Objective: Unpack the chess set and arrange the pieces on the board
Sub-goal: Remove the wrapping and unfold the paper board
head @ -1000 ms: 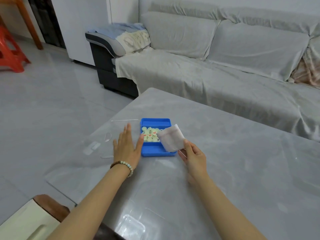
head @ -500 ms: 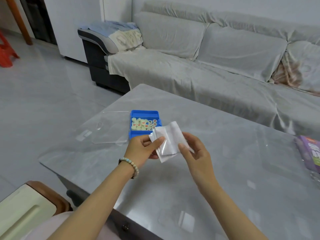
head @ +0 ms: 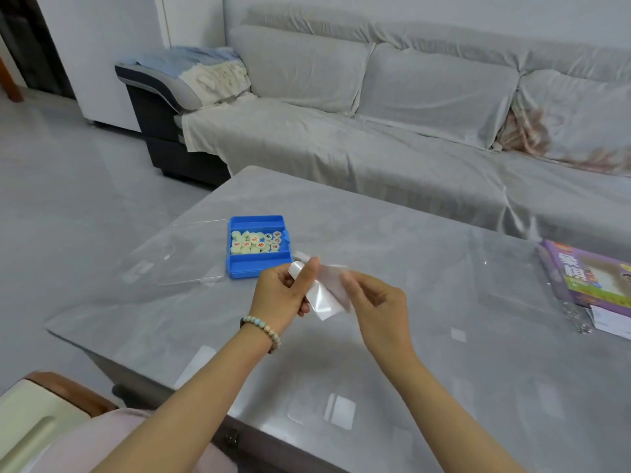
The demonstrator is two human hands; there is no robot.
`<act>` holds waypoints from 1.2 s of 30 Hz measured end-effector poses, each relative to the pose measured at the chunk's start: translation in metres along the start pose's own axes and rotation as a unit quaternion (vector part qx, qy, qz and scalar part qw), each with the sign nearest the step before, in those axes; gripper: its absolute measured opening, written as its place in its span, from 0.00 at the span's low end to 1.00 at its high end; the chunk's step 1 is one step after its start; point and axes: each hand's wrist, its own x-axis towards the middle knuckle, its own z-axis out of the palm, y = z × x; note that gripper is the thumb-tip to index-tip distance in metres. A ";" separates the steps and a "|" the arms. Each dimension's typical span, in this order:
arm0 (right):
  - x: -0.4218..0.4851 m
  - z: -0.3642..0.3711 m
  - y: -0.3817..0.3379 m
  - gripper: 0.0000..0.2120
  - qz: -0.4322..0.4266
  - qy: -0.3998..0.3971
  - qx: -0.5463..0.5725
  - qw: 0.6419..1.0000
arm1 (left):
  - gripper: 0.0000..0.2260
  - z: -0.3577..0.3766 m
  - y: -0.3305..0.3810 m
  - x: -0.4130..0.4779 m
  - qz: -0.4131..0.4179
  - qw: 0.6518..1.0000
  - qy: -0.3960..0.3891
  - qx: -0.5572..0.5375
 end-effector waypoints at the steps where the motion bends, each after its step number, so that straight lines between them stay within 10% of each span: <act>1: 0.003 0.000 -0.002 0.07 0.022 0.033 0.034 0.999 | 0.19 -0.002 0.000 0.000 0.002 1.000 -0.004 -0.003; 6: 0.021 -0.011 -0.004 0.12 0.121 0.139 0.165 0.969 | 0.15 -0.020 -0.009 0.006 -0.067 0.977 -0.164 0.117; 9: 0.024 -0.016 0.002 0.12 0.140 0.145 0.115 0.973 | 0.29 -0.025 -0.018 0.007 -0.050 0.954 -0.235 0.181; 17: 0.009 -0.006 0.015 0.08 0.152 0.058 0.008 0.987 | 0.04 -0.023 -0.010 -0.003 -0.038 0.988 -0.147 -0.016; 23: 0.001 0.002 0.007 0.13 -0.035 0.017 -0.159 0.986 | 0.03 -0.026 -0.008 -0.004 0.003 0.997 -0.072 0.034; 36: 0.004 0.004 -0.001 0.14 0.026 -0.044 -0.090 0.995 | 0.11 -0.016 -0.011 -0.010 0.107 0.984 -0.128 0.068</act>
